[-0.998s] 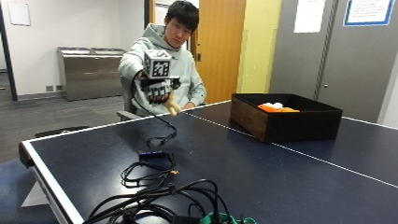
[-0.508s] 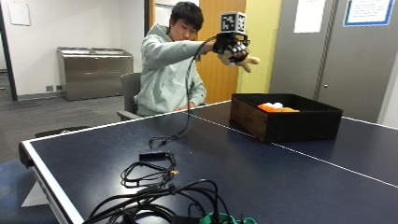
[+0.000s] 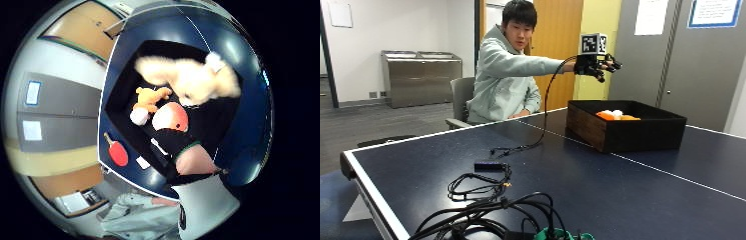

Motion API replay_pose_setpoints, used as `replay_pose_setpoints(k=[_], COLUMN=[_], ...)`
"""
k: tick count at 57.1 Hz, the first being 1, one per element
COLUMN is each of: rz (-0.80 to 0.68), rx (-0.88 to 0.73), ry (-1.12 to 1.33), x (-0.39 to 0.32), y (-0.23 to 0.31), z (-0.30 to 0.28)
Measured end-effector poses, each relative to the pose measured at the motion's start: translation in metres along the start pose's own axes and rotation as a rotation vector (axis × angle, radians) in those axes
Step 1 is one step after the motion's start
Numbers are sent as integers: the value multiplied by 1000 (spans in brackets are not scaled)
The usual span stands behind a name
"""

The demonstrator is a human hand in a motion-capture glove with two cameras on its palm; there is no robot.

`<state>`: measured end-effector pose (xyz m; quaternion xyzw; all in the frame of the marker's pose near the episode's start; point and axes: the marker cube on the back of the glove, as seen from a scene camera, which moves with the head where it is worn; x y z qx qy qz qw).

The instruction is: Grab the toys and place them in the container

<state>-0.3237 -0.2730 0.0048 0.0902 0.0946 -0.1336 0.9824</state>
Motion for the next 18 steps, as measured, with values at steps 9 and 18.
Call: replay_pose_setpoints(k=[9,18], rz=[139,-12], rx=[16,66], ry=[21,41], x=[-2,-2], y=[28,78], z=[19,39])
